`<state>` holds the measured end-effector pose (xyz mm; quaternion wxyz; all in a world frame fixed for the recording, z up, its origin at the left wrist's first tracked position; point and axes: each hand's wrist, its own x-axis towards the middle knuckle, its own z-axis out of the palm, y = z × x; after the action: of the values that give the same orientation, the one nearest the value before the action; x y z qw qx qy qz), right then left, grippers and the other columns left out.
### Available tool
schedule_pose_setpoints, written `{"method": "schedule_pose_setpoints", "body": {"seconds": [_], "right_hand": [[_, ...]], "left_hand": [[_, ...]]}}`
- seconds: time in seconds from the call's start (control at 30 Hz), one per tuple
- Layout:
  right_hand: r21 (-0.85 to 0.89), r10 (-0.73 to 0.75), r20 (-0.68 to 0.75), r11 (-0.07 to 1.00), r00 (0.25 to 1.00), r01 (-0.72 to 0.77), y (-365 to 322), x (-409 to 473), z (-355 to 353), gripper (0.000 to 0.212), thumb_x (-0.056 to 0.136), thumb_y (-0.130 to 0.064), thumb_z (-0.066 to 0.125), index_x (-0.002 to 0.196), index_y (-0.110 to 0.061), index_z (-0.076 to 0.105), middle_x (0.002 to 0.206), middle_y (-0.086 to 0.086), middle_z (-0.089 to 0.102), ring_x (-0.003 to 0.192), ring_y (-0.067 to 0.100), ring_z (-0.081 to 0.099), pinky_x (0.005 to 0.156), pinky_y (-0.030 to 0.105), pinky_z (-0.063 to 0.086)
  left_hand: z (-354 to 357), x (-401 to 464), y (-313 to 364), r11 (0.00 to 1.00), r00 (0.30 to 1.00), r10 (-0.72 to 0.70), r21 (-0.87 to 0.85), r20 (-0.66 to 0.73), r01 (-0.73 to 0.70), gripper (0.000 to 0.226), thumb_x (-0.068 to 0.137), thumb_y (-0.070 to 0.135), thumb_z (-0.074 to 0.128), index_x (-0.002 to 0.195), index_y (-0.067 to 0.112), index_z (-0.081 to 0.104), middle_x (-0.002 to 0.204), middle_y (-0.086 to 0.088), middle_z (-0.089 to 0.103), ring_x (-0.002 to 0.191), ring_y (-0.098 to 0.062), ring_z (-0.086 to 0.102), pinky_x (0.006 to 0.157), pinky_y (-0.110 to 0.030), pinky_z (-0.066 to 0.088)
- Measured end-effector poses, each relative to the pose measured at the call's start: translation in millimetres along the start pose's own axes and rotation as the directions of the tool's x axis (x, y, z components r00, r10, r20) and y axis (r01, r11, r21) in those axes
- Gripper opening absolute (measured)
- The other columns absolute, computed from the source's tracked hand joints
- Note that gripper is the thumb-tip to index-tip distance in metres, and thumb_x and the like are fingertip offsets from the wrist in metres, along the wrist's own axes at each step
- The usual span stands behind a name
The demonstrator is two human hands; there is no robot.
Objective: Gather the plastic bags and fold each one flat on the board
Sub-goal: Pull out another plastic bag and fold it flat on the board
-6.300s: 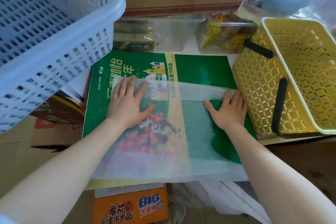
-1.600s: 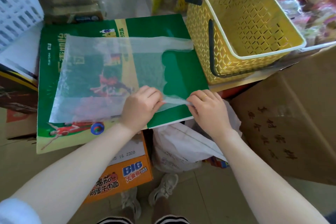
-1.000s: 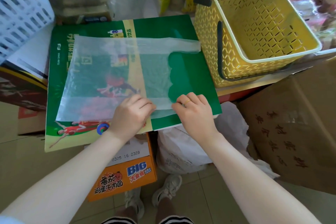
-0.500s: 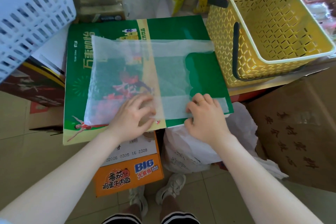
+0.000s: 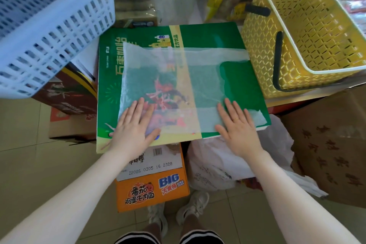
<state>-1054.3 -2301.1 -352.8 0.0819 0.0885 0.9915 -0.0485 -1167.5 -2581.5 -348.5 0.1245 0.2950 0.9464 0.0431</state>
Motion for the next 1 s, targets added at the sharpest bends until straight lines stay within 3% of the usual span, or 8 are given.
{"method": "schedule_pose_setpoints", "body": {"seconds": [0.17,0.27,0.43,0.53,0.63,0.73,0.8,1.0], "right_hand": [[0.040,0.104,-0.066,0.994,0.992,-0.101,0,-3,-12,0.081,0.091,-0.060,-0.003,0.143,-0.011,0.033,0.151,0.013,0.029,0.140,0.033,0.026,0.113,0.047,0.011],[0.014,-0.082,-0.166,0.996,0.983,0.085,-31,-1,-27,0.073,0.093,-0.059,0.015,0.140,-0.008,0.037,0.149,0.015,0.033,0.137,0.030,0.030,0.112,0.044,0.014],[-0.086,-0.440,0.025,0.894,0.898,0.440,-83,-6,-17,0.080,0.074,-0.057,0.063,0.138,-0.014,0.042,0.149,0.010,0.036,0.135,0.031,0.036,0.112,0.046,0.024],[-0.045,-0.405,0.019,0.913,0.914,0.405,-91,-11,-13,0.056,0.075,-0.025,0.063,0.128,-0.012,0.052,0.139,0.010,0.049,0.126,0.030,0.049,0.103,0.046,0.038],[0.052,-0.317,-0.015,0.947,0.948,0.318,-92,-16,-35,0.040,0.068,-0.006,0.046,0.104,-0.009,0.063,0.102,0.011,0.069,0.091,0.033,0.067,0.074,0.036,0.053],[0.162,-0.214,0.201,0.970,0.956,0.183,-91,-13,-69,0.018,0.089,-0.012,0.046,0.106,-0.014,0.050,0.079,0.011,0.061,0.072,0.033,0.057,0.060,0.036,0.042],[0.228,-0.233,0.302,0.959,0.924,0.167,-90,-5,-86,0.008,0.096,-0.024,0.045,0.096,-0.016,0.044,0.073,0.006,0.052,0.067,0.028,0.049,0.058,0.035,0.036],[0.243,-0.254,0.325,0.953,0.911,0.179,-97,42,-115,0.030,0.096,-0.033,0.046,0.071,-0.019,0.037,0.065,0.000,0.045,0.068,0.025,0.045,0.061,0.035,0.032]], "left_hand": [[-8,-11,-15,0.999,0.999,0.035,0.010,0.014,-0.035,0.078,0.074,0.070,-0.008,0.139,0.029,-0.022,0.148,-0.002,-0.026,0.135,-0.014,-0.025,0.110,-0.029,-0.015],[-5,-23,-21,0.993,0.995,0.095,0.068,0.025,-0.097,0.082,0.076,0.072,0.000,0.143,0.026,-0.014,0.149,-0.004,-0.021,0.137,-0.020,-0.017,0.112,-0.035,-0.007],[4,-59,-25,0.973,0.972,0.231,0.013,-0.045,-0.230,0.091,0.056,0.007,0.081,0.137,0.009,0.039,0.141,-0.016,0.042,0.127,-0.034,0.042,0.098,-0.050,0.032],[5,-69,-35,0.941,0.937,0.299,-0.107,-0.181,-0.321,0.079,0.056,-0.017,0.069,0.130,0.004,0.048,0.133,-0.012,0.051,0.124,-0.027,0.047,0.106,-0.035,0.029],[-10,-73,-46,0.823,0.919,0.302,-0.417,-0.255,-0.386,0.037,0.085,0.009,0.048,0.120,0.006,0.058,0.124,-0.001,0.058,0.119,-0.011,0.048,0.109,-0.014,0.023],[-43,-80,-47,0.592,0.975,0.060,-0.779,-0.212,-0.206,0.035,0.083,0.050,0.055,0.104,0.024,0.066,0.100,0.035,0.062,0.097,0.010,0.058,0.080,-0.007,0.045],[-53,-77,-50,0.558,0.999,0.037,-0.829,-0.002,-0.023,0.032,0.075,0.038,0.069,0.102,0.042,0.053,0.090,0.044,0.058,0.090,0.016,0.057,0.072,-0.004,0.044],[-35,-55,-49,0.514,0.975,-0.202,-0.837,0.097,0.190,0.025,0.092,0.036,0.049,0.080,0.015,0.055,0.077,0.001,0.058,0.069,-0.013,0.053,0.064,-0.026,0.037]]}}
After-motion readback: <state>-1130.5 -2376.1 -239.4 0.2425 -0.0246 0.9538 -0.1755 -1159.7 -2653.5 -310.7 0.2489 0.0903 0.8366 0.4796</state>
